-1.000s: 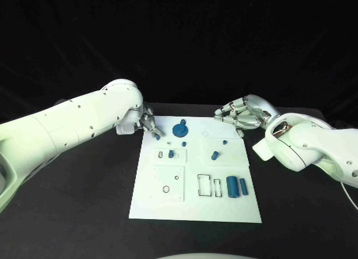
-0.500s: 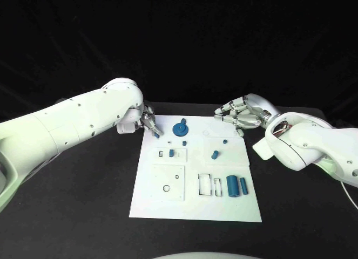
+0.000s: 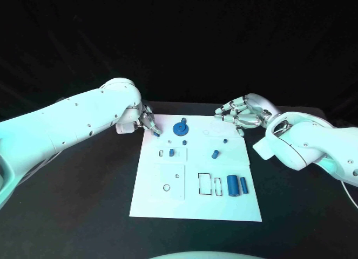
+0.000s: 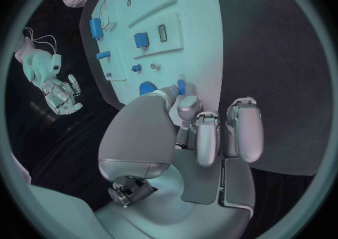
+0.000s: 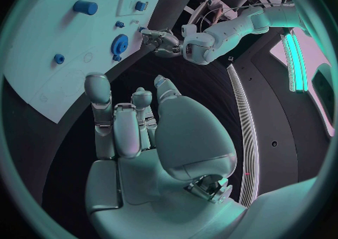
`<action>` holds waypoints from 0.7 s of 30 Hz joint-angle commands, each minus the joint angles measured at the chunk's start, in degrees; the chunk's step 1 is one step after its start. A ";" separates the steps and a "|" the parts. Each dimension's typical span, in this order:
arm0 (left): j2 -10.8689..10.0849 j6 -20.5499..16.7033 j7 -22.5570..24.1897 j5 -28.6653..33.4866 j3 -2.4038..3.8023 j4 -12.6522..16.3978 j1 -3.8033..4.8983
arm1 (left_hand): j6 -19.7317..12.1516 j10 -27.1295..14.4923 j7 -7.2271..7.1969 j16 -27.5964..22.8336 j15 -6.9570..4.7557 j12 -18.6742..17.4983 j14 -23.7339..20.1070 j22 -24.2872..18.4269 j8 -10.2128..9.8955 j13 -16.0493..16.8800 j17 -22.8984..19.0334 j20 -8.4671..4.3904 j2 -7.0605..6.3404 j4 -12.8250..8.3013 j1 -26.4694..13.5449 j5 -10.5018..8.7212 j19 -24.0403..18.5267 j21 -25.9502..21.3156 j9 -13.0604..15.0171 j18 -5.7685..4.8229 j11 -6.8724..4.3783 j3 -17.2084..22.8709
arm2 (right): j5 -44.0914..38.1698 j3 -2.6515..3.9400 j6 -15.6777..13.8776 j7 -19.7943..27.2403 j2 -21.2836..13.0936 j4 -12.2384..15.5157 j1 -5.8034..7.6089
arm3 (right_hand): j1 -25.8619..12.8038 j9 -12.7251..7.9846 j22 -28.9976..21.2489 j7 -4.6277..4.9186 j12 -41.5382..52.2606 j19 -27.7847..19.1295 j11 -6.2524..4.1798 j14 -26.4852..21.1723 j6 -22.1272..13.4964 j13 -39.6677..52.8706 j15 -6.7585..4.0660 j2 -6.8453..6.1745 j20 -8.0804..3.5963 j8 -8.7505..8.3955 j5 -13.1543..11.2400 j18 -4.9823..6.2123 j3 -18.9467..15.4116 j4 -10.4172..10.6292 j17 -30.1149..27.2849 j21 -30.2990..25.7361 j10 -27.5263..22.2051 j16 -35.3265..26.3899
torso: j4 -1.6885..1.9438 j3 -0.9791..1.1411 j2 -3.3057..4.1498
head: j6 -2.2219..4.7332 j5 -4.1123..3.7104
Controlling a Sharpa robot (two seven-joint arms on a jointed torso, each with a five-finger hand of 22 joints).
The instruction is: Assemble the parts on the task board
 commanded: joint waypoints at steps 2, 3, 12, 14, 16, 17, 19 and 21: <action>-1.10 -2.77 1.90 2.44 -0.03 1.86 0.02 | -0.07 0.81 0.10 0.14 0.12 0.44 6.05 6.23 0.50 0.50 15.07 0.26 -0.56 -8.11 -1.08 0.80 0.69 0.05 0.37 0.36 -0.04 9.16 | -0.44 0.00 1.12 -0.22 0.01 0.10 -0.04 | 0.50 -0.08 -0.09 0.05 0.37 -0.16 0.12 1.77 -0.25 0.10 -0.06 0.27 0.12 0.01 0.27 0.36 -0.09 0.31 -0.05 -0.23 0.05 -0.16 | 0.03 0.03 -0.03 | -0.06 0.25; -1.60 -3.44 2.28 2.75 -0.04 2.71 0.02 | -0.03 0.93 0.07 0.14 0.10 0.55 6.05 6.30 0.61 0.60 15.07 0.24 -0.72 -8.26 -1.33 0.98 0.74 0.11 0.44 0.34 -0.07 9.50 | -0.44 0.00 1.17 -0.22 0.01 0.10 -0.04 | 0.50 -0.08 -0.09 0.05 0.37 -0.16 0.12 1.77 -0.25 0.10 -0.06 0.27 0.12 0.01 0.27 0.36 -0.09 0.31 -0.05 -0.23 0.05 -0.16 | 0.02 0.04 -0.02 | -0.07 0.48; -7.38 -11.00 6.14 2.45 -0.64 12.82 -0.07 | 0.22 1.26 -0.10 0.14 -0.02 0.67 6.05 6.66 1.05 0.63 15.07 0.13 -1.57 -8.95 -2.29 1.50 0.97 0.40 0.73 0.25 -0.23 10.77 | -0.21 -0.02 1.59 -0.23 0.04 -0.09 -0.04 | 0.53 -0.07 -0.21 0.04 0.25 -0.20 0.12 1.74 -0.24 -0.05 -0.06 0.27 0.12 0.03 0.35 0.38 -0.09 0.31 -0.20 -0.30 -0.06 -0.28 | 0.25 0.07 -0.13 | -0.18 0.69; -8.55 -12.66 6.89 1.30 -1.00 14.82 -0.43 | 0.28 1.36 -0.14 0.14 -0.03 0.74 6.05 6.72 1.11 0.70 15.07 0.12 -1.74 -9.04 -2.36 1.50 1.00 0.45 0.75 0.24 -0.26 10.89 | -0.13 -0.02 1.57 -0.13 0.04 -0.10 -0.04 | 0.53 -0.07 -0.21 0.04 0.25 -0.20 0.12 1.74 -0.24 -0.05 -0.06 0.27 0.12 0.03 0.35 0.38 -0.09 0.31 -0.20 -0.30 -0.06 -0.28 | 0.40 0.07 -0.20 | -0.23 0.64; -9.55 -14.03 7.41 0.67 -1.24 16.45 -0.93 | 0.35 1.45 -0.16 0.14 -0.04 0.80 6.05 6.79 1.15 0.76 15.07 0.11 -1.86 -9.09 -2.42 1.50 1.04 0.51 0.77 0.22 -0.29 10.99 | -0.09 -0.03 1.50 -0.06 0.02 -0.12 -0.04 | 0.57 -0.07 -0.26 0.04 0.25 -0.22 0.12 1.73 -0.24 -0.08 -0.06 0.28 0.12 0.04 0.49 0.38 -0.09 0.34 -0.19 -0.35 -0.09 -0.28 | 0.47 0.04 -0.26 | -0.34 0.56; -10.00 -14.64 7.65 0.46 -1.33 17.17 -1.20 | 0.40 1.54 -0.18 0.14 -0.05 0.87 6.05 6.86 1.18 0.83 15.07 0.10 -1.93 -9.12 -2.46 1.50 1.09 0.58 0.78 0.20 -0.30 11.07 | -0.08 -0.03 1.46 -0.02 0.01 -0.13 -0.04 | 0.57 -0.07 -0.26 0.04 0.25 -0.22 0.12 1.73 -0.24 -0.08 -0.06 0.28 0.12 0.04 0.49 0.38 -0.09 0.34 -0.19 -0.35 -0.09 -0.28 | 0.50 0.03 -0.28 | -0.37 0.51; -10.64 -15.54 7.99 0.19 -1.44 18.26 -1.63 | 0.46 1.65 -0.21 0.14 -0.06 0.96 6.05 6.95 1.22 0.93 15.07 0.09 -2.02 -9.17 -2.51 1.50 1.15 0.66 0.80 0.17 -0.33 11.16 | -0.06 -0.04 1.43 0.00 -0.01 -0.17 -0.04 | 0.57 -0.07 -0.26 0.04 0.25 -0.22 0.12 1.73 -0.24 -0.08 -0.06 0.28 0.12 0.04 0.49 0.38 -0.09 0.34 -0.19 -0.35 -0.09 -0.28 | 0.52 -0.03 -0.29 | -0.41 0.43; -11.24 -16.26 8.31 -0.02 -1.53 19.35 -2.11 | 0.50 1.73 -0.22 0.14 -0.08 1.03 6.05 7.02 1.24 1.00 15.07 0.08 -2.08 -9.20 -2.53 1.50 1.19 0.73 0.80 0.15 -0.34 11.22 | -0.02 -0.05 1.45 0.04 -0.01 -0.19 -0.04 | 0.59 -0.07 -0.26 0.05 0.25 -0.21 0.12 1.73 -0.24 -0.09 -0.06 0.33 0.12 0.05 0.59 0.38 -0.07 0.38 -0.18 -0.36 -0.11 -0.29 | 0.57 -0.07 -0.33 | -0.47 0.44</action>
